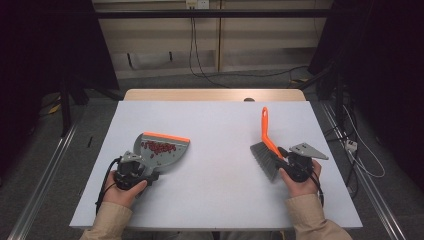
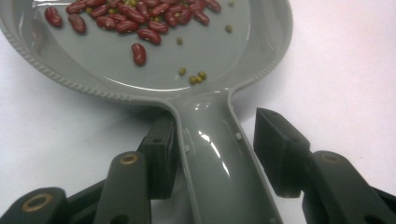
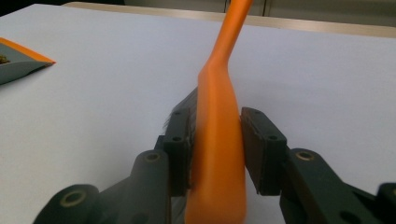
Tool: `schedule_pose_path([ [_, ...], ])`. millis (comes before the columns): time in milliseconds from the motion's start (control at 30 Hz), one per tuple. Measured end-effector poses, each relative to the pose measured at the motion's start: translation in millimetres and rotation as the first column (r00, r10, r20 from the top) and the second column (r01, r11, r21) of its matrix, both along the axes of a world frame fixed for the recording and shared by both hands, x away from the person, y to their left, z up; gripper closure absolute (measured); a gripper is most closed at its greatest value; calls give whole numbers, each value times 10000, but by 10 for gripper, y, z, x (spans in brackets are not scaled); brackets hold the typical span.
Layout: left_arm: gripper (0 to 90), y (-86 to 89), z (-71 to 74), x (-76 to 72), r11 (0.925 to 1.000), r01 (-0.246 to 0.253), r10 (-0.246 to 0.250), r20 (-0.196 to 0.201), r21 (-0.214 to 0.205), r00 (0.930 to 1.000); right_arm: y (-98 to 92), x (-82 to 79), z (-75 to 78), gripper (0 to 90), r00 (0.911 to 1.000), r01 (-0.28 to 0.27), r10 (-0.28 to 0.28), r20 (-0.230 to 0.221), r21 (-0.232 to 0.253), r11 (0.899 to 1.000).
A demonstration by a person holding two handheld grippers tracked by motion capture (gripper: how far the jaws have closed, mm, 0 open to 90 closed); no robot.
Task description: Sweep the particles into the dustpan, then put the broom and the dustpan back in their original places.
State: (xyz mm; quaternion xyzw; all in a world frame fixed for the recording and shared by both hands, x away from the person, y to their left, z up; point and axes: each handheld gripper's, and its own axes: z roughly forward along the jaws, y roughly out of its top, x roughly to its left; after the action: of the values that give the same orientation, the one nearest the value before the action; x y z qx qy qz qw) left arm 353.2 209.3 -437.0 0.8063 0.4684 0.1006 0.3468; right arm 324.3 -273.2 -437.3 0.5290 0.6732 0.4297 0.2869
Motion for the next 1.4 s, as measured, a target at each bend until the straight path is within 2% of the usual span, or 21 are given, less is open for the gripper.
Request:
schedule_pose_path([
  [267,482,-57,11,-28,9993,354,-354,-20,-128,9994,-15,-151,36,609,10000,-70,70,17,-357,9993],
  [433,434,-76,30,-31,9979,453,-448,131,-465,9989,-74,-227,76,547,9995,30,-18,305,-400,9992],
  [567,337,-45,51,-32,9944,513,-491,253,-922,9985,-58,-250,88,459,9986,-314,324,410,-256,9992],
  [667,269,-22,49,-32,9929,556,-535,225,-1048,9983,-29,-242,89,419,9969,-614,618,495,-103,9981],
  [800,184,26,75,-76,9901,537,-450,691,-1296,9966,-71,-184,79,397,9970,-615,615,477,-16,9981],
  [933,167,64,104,-83,9869,487,-308,1162,-1538,9927,-145,-166,63,390,9976,-455,439,541,287,9985],
  [1100,148,117,117,-55,9805,431,-140,1509,-1915,9884,-136,-177,67,390,9966,-605,587,581,294,9977],
  [1167,143,132,116,-56,9800,426,-104,1635,-1942,9865,-131,-177,66,390,9965,-629,616,570,224,9978],
  [1400,125,181,104,-94,9760,749,-375,1811,-2045,9828,-151,-180,59,388,9946,-871,856,587,238,9959],
])
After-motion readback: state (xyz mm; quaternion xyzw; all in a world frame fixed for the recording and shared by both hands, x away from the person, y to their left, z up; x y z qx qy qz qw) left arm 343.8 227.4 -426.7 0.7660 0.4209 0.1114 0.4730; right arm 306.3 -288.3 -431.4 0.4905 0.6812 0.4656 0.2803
